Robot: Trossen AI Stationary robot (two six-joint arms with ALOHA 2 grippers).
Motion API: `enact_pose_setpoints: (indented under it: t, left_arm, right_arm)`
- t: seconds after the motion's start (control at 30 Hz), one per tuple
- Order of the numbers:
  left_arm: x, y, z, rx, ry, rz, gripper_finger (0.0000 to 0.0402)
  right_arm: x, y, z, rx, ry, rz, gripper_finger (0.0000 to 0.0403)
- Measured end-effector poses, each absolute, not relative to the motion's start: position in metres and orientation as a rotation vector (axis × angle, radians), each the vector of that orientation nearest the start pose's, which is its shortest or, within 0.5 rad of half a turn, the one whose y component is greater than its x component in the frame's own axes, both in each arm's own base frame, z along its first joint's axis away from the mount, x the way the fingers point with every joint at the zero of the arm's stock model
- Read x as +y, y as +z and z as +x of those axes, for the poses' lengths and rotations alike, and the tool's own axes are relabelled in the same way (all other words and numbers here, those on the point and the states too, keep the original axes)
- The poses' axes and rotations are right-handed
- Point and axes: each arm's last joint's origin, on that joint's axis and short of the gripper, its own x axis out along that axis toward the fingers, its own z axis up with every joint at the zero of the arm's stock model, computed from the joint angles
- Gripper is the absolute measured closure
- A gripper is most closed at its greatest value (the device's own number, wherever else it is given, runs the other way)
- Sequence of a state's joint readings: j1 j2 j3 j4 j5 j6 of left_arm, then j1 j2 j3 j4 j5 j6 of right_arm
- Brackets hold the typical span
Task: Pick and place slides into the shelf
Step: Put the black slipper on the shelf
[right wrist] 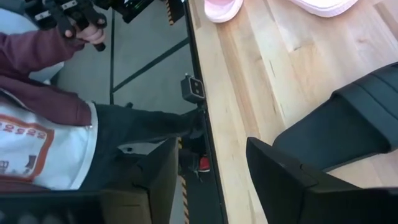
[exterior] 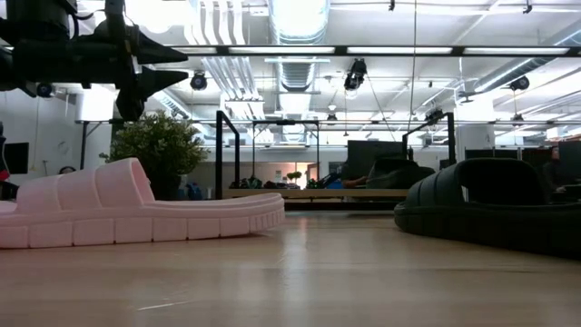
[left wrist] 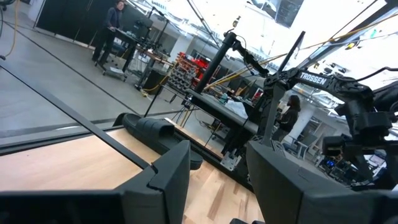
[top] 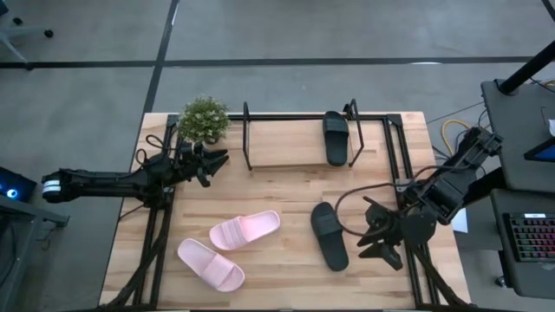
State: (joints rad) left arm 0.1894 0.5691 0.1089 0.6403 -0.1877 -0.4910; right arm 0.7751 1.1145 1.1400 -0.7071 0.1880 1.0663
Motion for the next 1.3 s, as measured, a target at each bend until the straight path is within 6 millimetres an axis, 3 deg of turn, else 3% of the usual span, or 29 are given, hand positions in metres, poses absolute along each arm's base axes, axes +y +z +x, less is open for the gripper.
enact_pose_setpoints:
  t: [0.2,0.53,0.97,1.3]
  left_arm:
    - [0.031,0.208,0.135,-0.269,0.324,-0.483,0.0258]
    - [0.031,0.208,0.135,-0.27,0.324,-0.484,0.0258]
    - [0.031,0.208,0.135,-0.27,0.324,-0.484,0.0258]
    - [0.031,0.208,0.135,-0.265,0.325,-0.484,0.0258]
  right_arm:
    - [0.158,0.342,0.162,0.819,0.162,0.642,0.023]
    - [0.182,0.314,0.181,0.926,0.095,0.501,0.0248]
    - [0.195,0.323,0.19,1.04,-0.094,0.208,0.0246]
    - [0.214,0.293,0.202,1.017,-0.226,0.012,0.0262]
